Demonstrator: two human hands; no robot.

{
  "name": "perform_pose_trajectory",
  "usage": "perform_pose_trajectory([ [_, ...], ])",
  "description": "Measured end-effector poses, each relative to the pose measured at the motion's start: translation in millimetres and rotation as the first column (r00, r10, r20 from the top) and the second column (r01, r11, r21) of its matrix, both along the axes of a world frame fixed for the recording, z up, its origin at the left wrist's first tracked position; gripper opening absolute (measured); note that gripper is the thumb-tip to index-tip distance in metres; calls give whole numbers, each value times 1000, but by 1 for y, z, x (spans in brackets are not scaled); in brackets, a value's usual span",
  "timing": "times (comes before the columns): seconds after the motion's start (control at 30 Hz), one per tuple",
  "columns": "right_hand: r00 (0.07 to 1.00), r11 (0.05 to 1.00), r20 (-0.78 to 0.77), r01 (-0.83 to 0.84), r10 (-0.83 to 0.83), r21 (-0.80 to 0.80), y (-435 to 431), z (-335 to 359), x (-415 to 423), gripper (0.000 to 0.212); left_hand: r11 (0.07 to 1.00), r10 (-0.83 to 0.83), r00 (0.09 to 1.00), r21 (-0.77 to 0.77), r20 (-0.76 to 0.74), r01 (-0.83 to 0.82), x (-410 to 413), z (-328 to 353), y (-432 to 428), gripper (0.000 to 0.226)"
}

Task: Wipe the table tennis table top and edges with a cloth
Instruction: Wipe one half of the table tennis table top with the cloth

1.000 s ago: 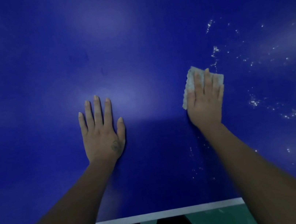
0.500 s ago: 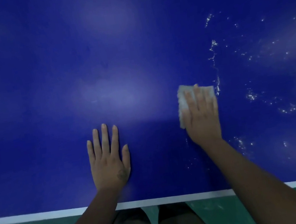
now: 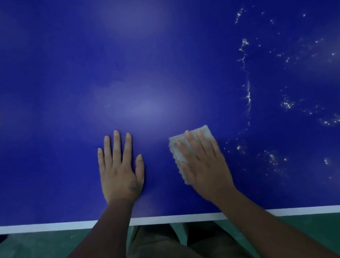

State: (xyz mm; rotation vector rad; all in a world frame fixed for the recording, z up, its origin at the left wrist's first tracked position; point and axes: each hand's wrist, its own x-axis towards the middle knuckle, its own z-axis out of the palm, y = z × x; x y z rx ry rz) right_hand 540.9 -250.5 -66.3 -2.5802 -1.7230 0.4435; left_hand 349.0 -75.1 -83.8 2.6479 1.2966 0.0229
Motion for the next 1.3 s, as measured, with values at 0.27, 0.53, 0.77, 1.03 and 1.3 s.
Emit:
perform_pose_trajectory([
  [0.27,912,916,119,399,-394,-27,-14,-5,99,62,1000,7,1000,20,10,-8,1,1,-1,66],
  [0.53,997,997,-24,75,-75,-23,-7,1,-45,78,1000,8,1000,19,6,-8,1,2,-2,66],
  [0.77,988,995,121,97,-95,-11,-67,-9,35,63,1000,2,1000,2,7,-2,0,1,-1,67],
  [1.03,876,884,117,464,-468,58,-35,-5,9,62,1000,-1,1000,-9,16,1,-3,3,-3,68],
  [1.3,984,984,37,176,-176,15,-93,-5,-40,62,1000,-5,1000,-17,-21,5,-3,5,-3,69],
])
